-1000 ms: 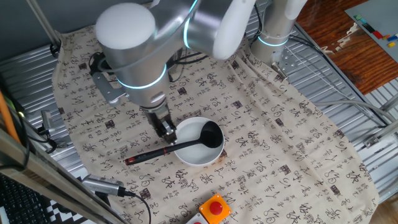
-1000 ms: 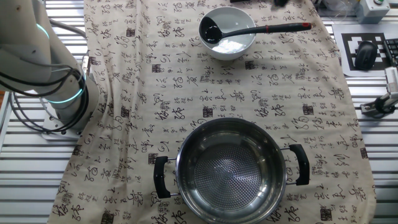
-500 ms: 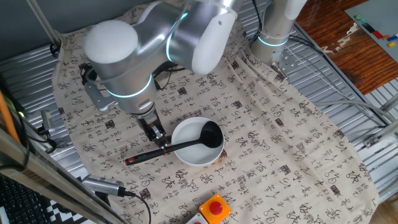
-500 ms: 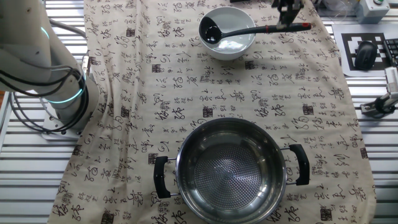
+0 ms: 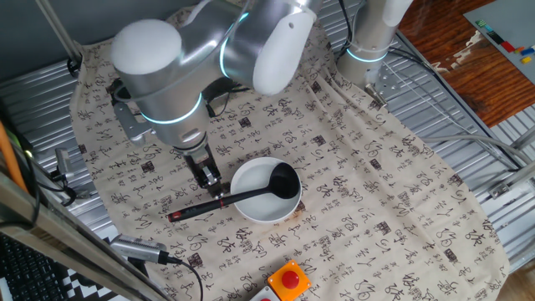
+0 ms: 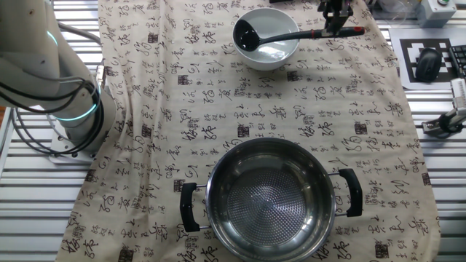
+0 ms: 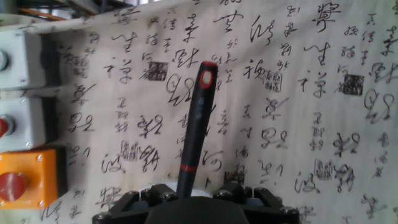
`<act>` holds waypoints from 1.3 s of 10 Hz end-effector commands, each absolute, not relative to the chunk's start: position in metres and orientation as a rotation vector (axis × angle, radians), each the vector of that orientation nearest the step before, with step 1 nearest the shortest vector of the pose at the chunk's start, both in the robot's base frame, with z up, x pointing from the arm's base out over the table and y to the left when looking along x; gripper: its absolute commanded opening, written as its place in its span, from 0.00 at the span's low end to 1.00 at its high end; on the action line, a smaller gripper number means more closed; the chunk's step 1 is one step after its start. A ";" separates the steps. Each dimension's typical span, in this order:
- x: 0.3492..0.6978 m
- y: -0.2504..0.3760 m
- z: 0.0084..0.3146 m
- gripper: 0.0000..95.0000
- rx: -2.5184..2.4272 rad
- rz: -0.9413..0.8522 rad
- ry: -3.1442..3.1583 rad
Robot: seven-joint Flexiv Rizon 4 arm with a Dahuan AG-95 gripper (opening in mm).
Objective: Scoop water with a large spoon from one bowl to another
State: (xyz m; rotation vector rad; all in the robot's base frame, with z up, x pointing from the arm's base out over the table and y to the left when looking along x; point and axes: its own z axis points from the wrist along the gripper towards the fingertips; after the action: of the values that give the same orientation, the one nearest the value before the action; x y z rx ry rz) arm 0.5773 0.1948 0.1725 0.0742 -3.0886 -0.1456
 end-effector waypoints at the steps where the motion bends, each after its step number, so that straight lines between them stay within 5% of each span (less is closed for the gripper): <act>1: 0.575 0.194 0.173 0.60 0.013 -0.144 -3.108; 13: 0.594 0.209 0.135 0.60 -0.061 -0.149 -3.110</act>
State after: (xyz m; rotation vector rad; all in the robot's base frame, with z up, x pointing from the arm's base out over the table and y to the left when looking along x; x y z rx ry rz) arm 0.5947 0.2092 0.1338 -0.0567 -3.1103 -0.1453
